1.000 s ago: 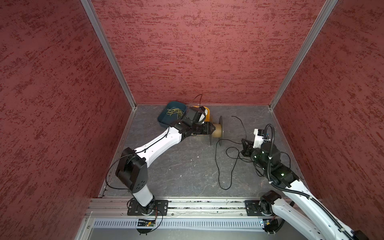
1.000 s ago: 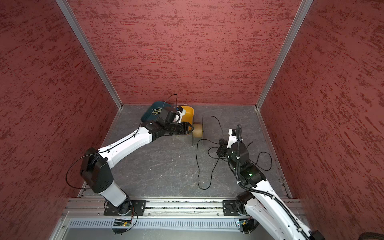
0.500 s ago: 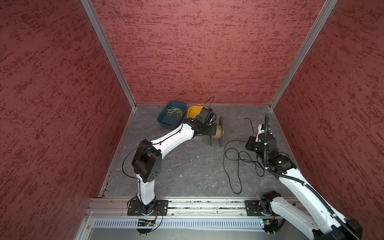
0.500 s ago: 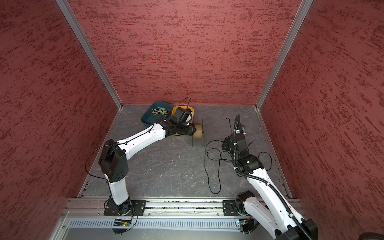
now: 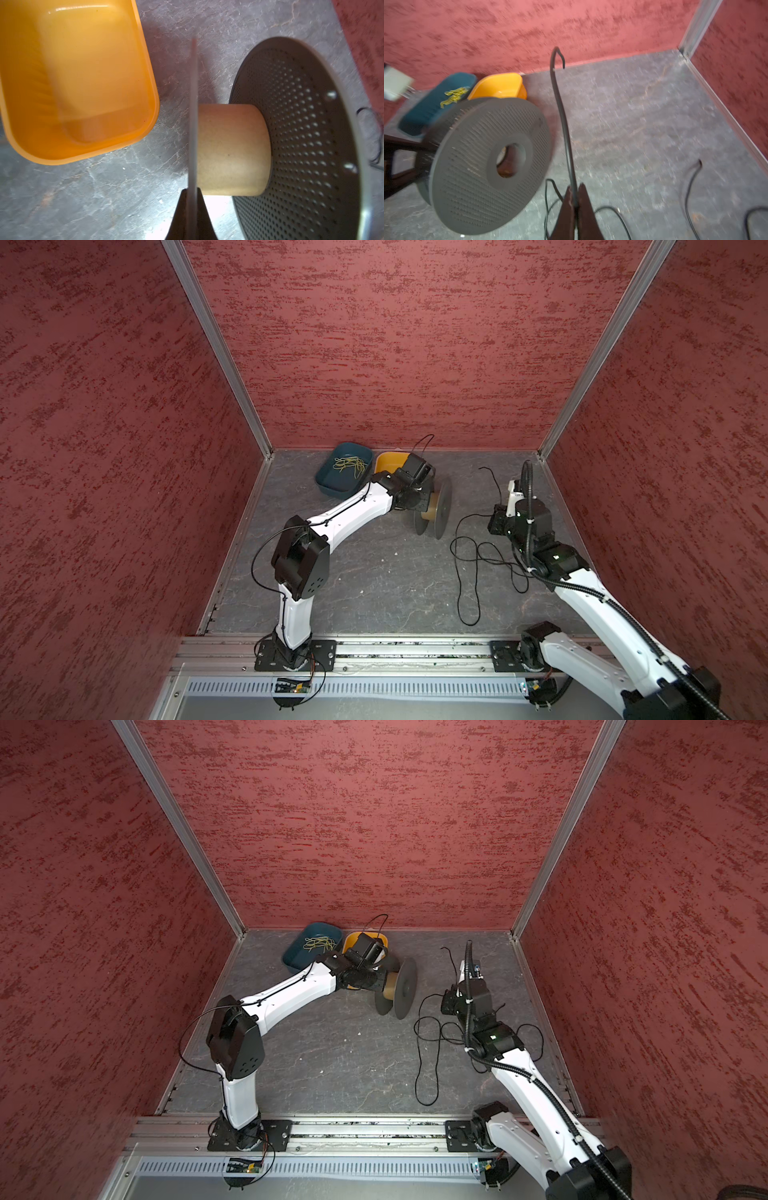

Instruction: Wrap the cables

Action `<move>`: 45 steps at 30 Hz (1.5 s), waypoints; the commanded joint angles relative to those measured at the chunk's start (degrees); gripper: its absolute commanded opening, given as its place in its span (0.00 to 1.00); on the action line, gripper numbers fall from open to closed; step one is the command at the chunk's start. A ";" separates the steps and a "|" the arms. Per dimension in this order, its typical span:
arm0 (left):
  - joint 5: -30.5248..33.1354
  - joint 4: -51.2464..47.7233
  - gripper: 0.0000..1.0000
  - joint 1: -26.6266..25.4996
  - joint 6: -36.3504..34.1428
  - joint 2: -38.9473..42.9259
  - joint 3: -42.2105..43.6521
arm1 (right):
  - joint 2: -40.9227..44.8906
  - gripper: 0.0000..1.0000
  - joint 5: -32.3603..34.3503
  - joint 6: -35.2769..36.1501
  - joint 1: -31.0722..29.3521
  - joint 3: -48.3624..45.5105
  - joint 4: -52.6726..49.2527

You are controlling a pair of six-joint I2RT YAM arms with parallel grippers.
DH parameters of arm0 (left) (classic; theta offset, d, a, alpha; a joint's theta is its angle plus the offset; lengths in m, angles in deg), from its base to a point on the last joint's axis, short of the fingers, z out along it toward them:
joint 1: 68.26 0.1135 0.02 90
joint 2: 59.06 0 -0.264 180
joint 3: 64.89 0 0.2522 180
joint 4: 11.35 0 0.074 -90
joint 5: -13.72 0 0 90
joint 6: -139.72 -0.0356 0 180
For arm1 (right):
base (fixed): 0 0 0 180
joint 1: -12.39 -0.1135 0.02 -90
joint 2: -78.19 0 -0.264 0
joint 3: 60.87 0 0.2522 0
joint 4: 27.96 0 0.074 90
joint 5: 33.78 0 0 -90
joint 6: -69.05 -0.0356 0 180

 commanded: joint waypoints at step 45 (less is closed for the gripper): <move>6.65 8.46 0.71 2.45 -25.35 20.75 11.12 | -11.06 0.00 -28.01 6.10 0.24 12.17 -0.50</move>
